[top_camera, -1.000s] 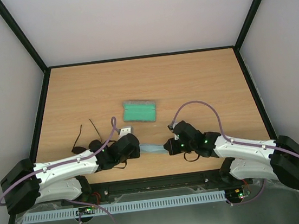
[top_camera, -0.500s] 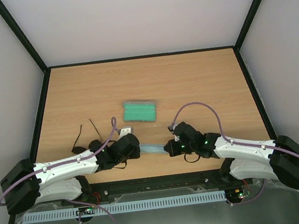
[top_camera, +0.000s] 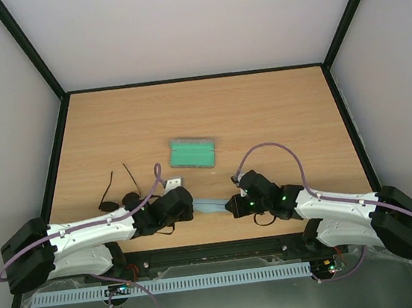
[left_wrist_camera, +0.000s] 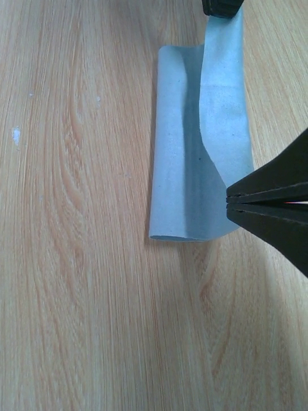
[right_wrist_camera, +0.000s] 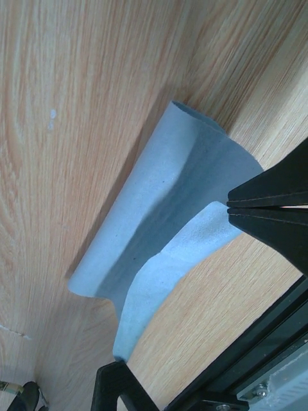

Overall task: Organize the sunglasses
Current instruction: Fold the glasses cleaning cloth at the center of the board.

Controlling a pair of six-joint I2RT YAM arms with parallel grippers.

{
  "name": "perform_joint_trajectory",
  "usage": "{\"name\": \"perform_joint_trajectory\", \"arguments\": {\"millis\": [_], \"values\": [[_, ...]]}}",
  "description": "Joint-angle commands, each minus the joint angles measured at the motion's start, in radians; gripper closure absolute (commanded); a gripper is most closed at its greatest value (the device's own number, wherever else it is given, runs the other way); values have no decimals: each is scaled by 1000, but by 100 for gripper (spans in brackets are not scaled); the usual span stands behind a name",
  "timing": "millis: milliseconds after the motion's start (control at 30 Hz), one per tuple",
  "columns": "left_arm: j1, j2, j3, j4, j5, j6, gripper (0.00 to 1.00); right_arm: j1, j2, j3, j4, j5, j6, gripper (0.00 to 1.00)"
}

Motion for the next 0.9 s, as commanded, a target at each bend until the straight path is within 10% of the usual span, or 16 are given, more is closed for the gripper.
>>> {"name": "perform_joint_trajectory", "arguments": {"millis": [0,867], "values": [[-14,-6,-17,-7,-8,-21,98,15,-4,-23,28,3,21,98],[-3,101,37,10,-33,14,98,22,72,0,64,91,24,99]]}}
